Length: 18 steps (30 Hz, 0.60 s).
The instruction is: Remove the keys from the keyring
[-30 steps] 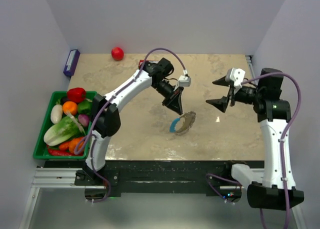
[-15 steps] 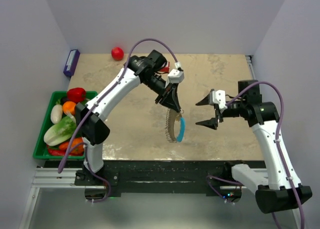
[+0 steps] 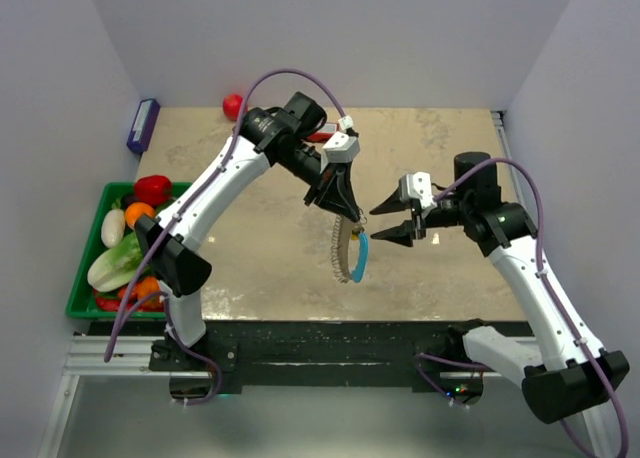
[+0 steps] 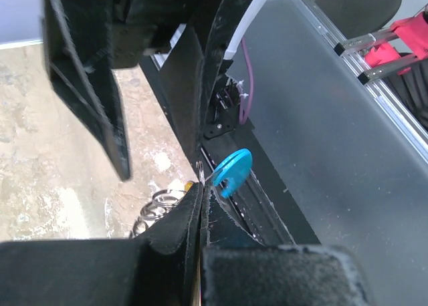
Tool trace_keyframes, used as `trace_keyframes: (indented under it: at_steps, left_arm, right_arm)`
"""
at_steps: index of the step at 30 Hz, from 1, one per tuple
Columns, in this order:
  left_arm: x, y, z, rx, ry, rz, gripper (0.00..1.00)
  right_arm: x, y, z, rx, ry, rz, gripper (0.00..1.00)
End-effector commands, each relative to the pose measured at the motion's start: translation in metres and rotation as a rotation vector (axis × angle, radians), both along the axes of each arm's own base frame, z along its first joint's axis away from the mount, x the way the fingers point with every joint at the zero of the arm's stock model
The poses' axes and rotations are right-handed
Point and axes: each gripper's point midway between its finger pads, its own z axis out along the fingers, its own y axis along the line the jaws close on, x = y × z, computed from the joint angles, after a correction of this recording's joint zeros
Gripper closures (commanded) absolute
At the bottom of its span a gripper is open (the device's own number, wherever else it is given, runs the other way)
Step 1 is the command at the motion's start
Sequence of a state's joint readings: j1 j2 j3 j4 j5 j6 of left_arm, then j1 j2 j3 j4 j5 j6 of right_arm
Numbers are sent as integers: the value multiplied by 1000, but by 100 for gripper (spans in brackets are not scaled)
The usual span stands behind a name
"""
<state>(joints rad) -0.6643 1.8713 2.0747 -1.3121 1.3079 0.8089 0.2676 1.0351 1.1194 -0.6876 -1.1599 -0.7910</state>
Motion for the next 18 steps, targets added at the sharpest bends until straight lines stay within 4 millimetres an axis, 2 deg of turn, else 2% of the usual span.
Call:
trace_keyframes:
  at_steps: [1, 5, 12, 13, 15, 18]
  left_arm:
    - [-15, 6, 42, -127, -64, -40, 100]
    - [-13, 7, 44, -130, -70, -34, 100]
    - [-12, 8, 45, -131, -77, -30, 100]
    - [-13, 8, 46, -132, -78, -30, 100]
    - [-13, 8, 45, -131, -77, -30, 100]
    - [-12, 8, 43, -129, -75, -30, 100]
  right_arm:
    - [-3, 15, 5, 9, -9, 19, 48]
    - [-13, 23, 5, 16, 23, 45, 49]
    - [-7, 31, 7, 49, 72, 3, 49]
    - [-5, 32, 9, 58, 59, -1, 51]
    - [-4, 34, 9, 60, 69, -14, 61]
    - [-5, 35, 11, 64, 69, -3, 67]
